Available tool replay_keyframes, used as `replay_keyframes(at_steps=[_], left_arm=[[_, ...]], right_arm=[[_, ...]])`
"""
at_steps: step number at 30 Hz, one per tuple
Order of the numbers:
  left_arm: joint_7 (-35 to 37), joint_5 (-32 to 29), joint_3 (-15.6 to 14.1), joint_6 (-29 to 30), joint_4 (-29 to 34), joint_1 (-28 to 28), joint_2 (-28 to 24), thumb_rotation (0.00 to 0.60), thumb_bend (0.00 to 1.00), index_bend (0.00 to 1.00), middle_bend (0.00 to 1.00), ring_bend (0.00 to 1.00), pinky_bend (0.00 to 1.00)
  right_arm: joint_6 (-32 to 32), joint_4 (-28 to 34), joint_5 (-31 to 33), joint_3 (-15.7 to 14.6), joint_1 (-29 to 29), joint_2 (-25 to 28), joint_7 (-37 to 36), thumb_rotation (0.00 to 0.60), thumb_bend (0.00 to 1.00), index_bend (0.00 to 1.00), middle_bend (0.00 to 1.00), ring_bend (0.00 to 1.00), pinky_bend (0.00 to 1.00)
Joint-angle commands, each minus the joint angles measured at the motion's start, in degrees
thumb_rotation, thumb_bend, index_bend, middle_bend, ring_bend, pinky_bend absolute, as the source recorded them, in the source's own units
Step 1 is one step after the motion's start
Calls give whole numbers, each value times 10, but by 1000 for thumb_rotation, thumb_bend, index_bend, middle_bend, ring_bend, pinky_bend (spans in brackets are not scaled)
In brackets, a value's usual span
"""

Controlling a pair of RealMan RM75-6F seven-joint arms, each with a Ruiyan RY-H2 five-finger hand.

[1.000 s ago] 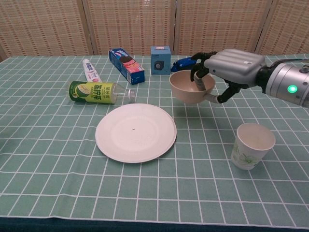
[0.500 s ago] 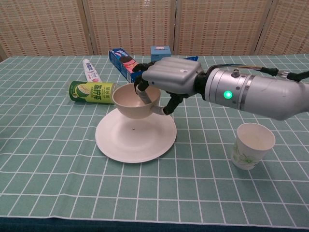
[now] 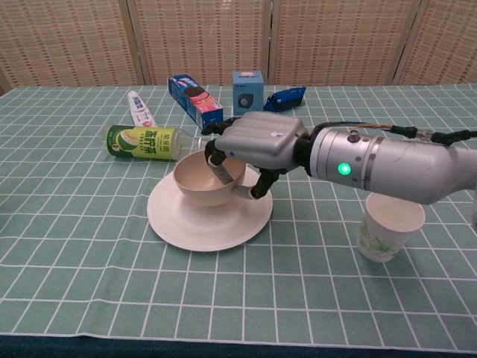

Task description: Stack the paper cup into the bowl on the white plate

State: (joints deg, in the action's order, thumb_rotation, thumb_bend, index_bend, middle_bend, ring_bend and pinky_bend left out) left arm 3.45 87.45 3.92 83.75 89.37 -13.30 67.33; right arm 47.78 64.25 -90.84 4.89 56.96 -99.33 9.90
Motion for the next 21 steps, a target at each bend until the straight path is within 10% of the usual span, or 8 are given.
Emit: replay_keyframes(at_steps=[1,9,21], left_arm=[[0,1,0,0,0,0,1,600,264,177,238,250,386],[-1,2,3,1,-1,0,2,600,264,174,236,249,383],[-5,4,10,-5,4,-7,1,600,264,173,236,249,383]], right_arm=[[-4,8,6,-2,-3,4,10,600,373,454,211,12,74],[1,72,28,5,-14,41,54,600,308,70,113,0,18],[80,275,34,0,-78,208,100,600,307,59,123,0,36]])
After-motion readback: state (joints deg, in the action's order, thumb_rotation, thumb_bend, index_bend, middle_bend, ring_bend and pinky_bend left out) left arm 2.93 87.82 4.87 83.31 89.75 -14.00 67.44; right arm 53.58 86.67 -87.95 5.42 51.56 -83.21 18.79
